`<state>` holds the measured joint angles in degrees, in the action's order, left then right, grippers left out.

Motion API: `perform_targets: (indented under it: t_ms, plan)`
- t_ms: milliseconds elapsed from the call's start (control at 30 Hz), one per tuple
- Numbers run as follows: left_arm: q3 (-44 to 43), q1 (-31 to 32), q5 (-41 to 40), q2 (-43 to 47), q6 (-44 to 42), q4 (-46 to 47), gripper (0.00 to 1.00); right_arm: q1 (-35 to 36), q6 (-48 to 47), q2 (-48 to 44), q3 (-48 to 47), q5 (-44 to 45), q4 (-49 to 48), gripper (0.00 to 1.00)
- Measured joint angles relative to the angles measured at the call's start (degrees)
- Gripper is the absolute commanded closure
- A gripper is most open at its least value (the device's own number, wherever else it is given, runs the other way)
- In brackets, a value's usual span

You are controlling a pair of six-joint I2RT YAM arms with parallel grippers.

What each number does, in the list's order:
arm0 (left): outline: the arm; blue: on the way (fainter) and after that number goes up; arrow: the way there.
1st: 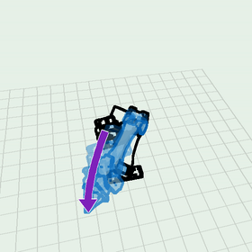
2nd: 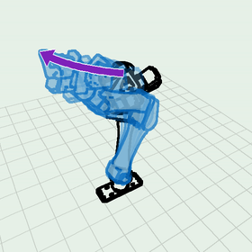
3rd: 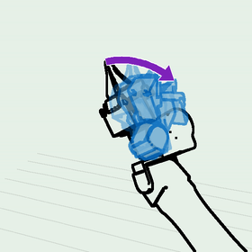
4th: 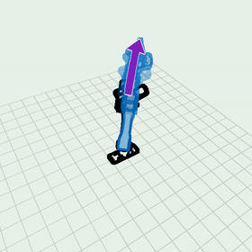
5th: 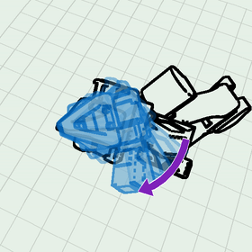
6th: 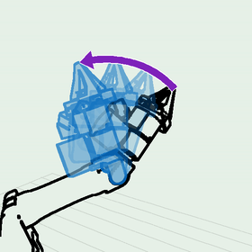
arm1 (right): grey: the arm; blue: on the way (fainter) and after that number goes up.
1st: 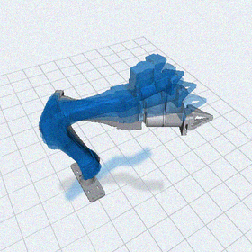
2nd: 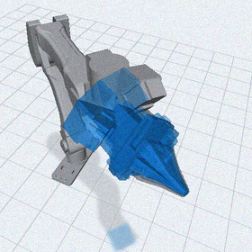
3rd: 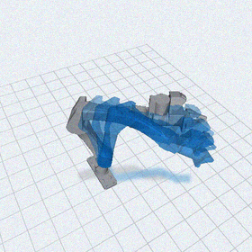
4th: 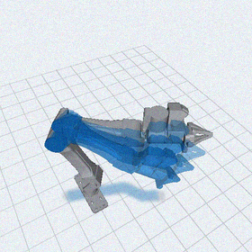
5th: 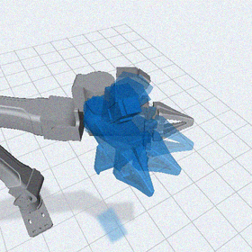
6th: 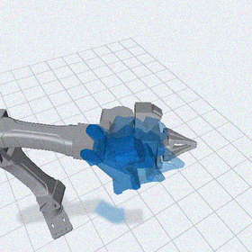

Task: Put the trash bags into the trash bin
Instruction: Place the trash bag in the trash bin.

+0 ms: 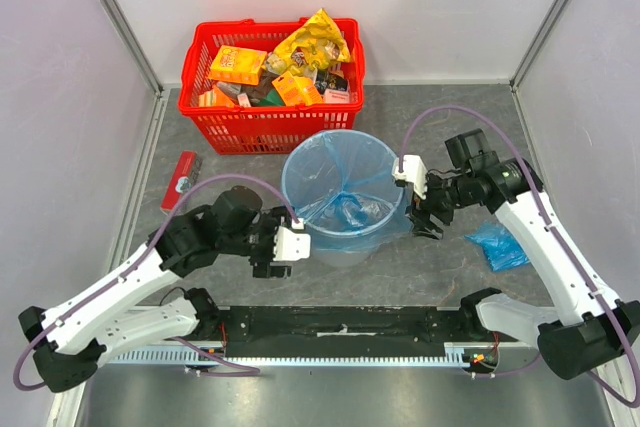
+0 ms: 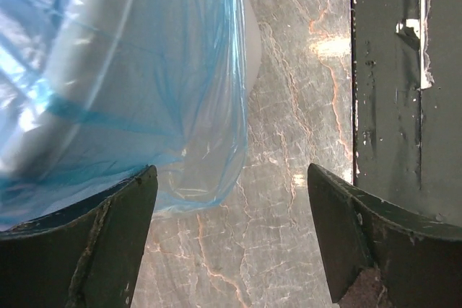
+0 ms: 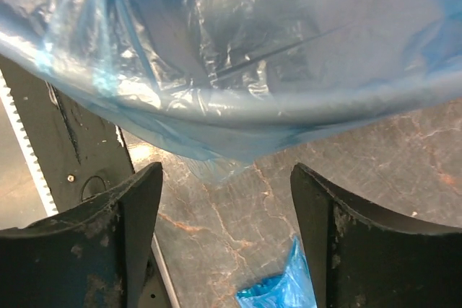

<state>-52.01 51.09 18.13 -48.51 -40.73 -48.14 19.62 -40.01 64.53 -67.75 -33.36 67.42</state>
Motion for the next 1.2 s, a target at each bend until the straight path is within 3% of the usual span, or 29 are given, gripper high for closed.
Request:
perform_targets:
  t_ms: [167, 433, 667, 900, 1200]
  plan:
    - [-0.92, -0.61, -0.85, 2.93, 0.48, -0.7, 0.1, 0.0, 0.9, -0.2, -2.91, 0.28, 0.74, 0.02]
    - [-2.78, -4.26, -4.09, 4.46, 3.02, -1.62, 0.01, 0.0, 1.49, 0.09, -8.48, 1.68, 1.16, 0.02]
    - [-5.03, -14.25, -3.78, 3.65, 4.7, -1.4, 0.0, -0.02, 0.68, 2.64, -10.47, 2.43, 0.55, 0.02]
    - [-6.64, -30.08, 9.68, -1.9, 5.16, 0.61, 0.0, -0.15, -2.05, 4.57, -10.38, 1.81, -1.11, 0.02]
    - [-6.67, -37.22, 28.15, -5.53, 5.09, 3.26, 0.0, -1.16, -5.81, 6.84, -8.76, -0.48, -2.4, 0.02]
